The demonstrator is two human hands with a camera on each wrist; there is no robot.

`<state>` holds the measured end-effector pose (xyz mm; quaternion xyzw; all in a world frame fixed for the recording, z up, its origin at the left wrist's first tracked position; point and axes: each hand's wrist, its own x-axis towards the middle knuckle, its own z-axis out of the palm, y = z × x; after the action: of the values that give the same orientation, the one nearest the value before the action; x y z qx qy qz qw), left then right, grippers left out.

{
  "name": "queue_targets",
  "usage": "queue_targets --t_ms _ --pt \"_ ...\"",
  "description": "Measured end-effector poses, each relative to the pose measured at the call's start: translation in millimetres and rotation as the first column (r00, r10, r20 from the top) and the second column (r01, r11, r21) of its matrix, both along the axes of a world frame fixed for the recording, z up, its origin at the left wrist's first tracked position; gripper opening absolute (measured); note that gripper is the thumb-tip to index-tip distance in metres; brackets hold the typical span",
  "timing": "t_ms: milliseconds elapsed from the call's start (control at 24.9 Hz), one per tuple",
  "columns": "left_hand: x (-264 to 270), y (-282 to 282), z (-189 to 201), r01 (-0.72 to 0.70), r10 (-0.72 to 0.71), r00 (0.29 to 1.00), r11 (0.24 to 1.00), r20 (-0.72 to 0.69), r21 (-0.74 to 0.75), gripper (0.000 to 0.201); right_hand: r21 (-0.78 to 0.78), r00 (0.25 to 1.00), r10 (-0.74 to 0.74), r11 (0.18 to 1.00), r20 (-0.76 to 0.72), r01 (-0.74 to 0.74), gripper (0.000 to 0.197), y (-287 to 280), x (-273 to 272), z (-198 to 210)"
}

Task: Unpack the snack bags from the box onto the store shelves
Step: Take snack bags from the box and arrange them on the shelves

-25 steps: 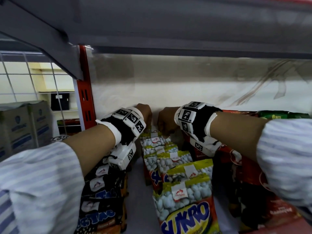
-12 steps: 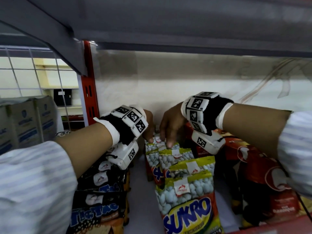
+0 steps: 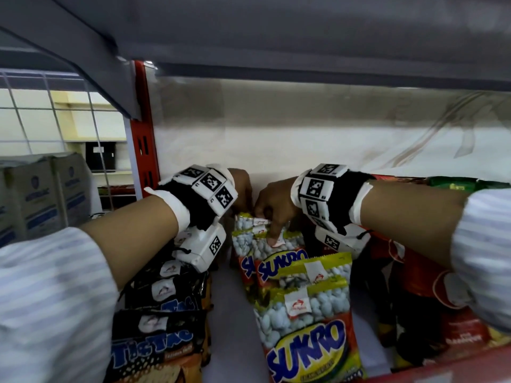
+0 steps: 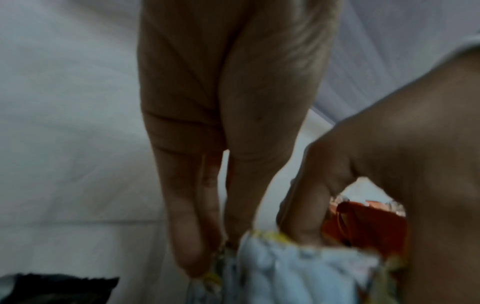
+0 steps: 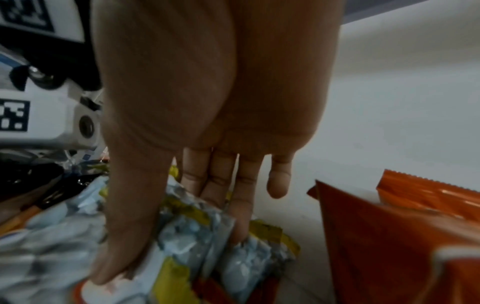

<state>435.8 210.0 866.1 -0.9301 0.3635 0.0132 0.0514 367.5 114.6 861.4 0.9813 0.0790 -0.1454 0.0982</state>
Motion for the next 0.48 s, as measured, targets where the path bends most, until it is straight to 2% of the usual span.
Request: queue_targets --t_ms 40,121,282,362,402,442,483 --pt "1 1 2 0.0 -0.001 1.0 0.999 -0.021 -0.047 0.009 -0.02 1.0 0.008 1.0 0.014 -0.008 0.038 0 2 -1" --pt "5 5 4 0.029 -0.034 0.996 0.997 -0.078 -0.073 0.018 -0.054 1.0 -0.013 0.998 -0.001 0.013 0.03 5 -1 -1" --pt "3 19 4 -0.048 0.015 0.976 0.987 -0.218 -0.15 0.023 -0.055 0.997 -0.063 0.997 -0.044 0.061 0.041 8 -5 16" --pt "3 27 8 -0.035 0.013 0.947 0.997 -0.321 -0.063 0.029 -0.04 0.995 -0.095 0.995 -0.024 0.094 0.049 6 -8 29" --pt "3 29 9 -0.03 0.02 0.919 0.999 -0.395 -0.018 0.034 -0.023 0.997 -0.081 0.996 -0.021 0.08 0.047 2 -9 33" --pt "1 31 9 -0.019 0.022 0.905 1.0 -0.426 0.011 0.038 -0.01 0.997 -0.08 0.997 -0.023 0.079 0.041 -2 -9 34" --pt "-1 33 7 -0.003 0.013 0.925 1.0 -0.38 0.027 0.04 0.007 0.992 -0.124 0.992 -0.023 0.124 0.034 -4 -12 33"
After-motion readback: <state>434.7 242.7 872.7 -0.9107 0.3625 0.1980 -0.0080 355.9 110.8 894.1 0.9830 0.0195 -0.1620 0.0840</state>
